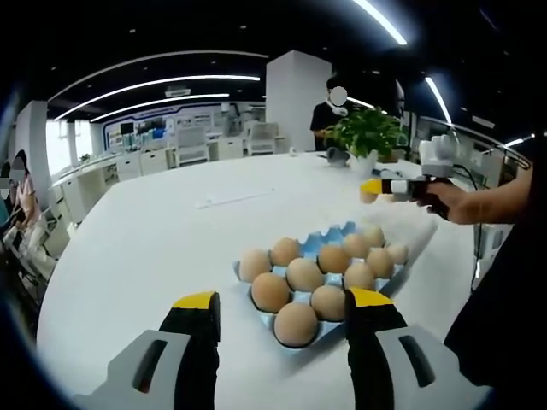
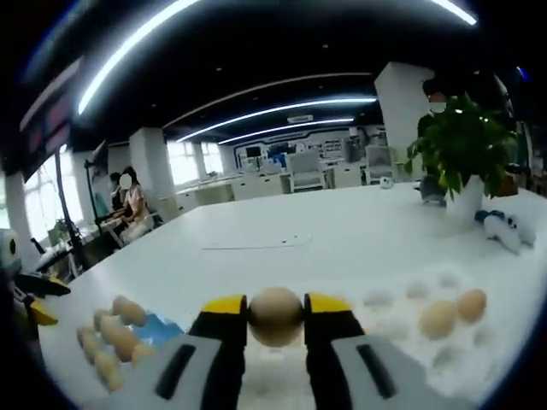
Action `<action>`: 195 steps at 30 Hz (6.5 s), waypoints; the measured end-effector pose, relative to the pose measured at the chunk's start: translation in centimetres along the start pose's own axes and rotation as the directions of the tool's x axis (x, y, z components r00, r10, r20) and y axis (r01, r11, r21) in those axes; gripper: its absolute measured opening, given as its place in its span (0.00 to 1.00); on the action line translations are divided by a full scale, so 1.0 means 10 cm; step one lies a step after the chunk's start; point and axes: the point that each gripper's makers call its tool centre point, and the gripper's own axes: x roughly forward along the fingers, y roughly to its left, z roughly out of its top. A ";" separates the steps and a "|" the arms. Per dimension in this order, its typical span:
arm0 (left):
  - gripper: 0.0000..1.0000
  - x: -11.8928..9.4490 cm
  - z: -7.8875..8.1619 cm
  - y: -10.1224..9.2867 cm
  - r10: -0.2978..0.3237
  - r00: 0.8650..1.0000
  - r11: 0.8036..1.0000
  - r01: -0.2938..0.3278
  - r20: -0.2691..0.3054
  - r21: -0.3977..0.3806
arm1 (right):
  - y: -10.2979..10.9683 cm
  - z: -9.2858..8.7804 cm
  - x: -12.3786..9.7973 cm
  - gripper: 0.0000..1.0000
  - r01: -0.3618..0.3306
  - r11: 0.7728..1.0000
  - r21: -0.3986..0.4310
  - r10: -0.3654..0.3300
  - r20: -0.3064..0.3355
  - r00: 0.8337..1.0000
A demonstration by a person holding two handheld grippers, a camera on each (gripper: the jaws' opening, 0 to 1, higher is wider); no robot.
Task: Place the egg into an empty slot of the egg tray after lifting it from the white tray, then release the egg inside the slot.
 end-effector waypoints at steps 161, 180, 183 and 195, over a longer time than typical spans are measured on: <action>0.57 0.00 0.08 -0.01 0.011 1.000 1.000 -0.011 0.016 0.001 | -1.68 -0.36 -0.24 0.26 0.321 0.943 -0.088 -0.330 -0.124 0.936; 0.58 0.01 0.05 0.01 0.005 1.000 1.000 -0.005 0.008 0.001 | -1.03 0.15 -0.26 0.26 0.205 0.978 -0.023 -0.205 0.002 0.979; 0.58 0.00 0.06 0.02 0.008 1.000 1.000 -0.008 0.011 0.001 | -0.85 0.19 -0.23 0.26 0.167 0.986 -0.021 -0.167 0.011 0.986; 0.58 0.00 0.08 0.00 0.003 1.000 1.000 -0.003 0.014 0.005 | -0.23 0.10 -0.09 0.26 0.013 0.999 -0.046 -0.014 -0.025 1.000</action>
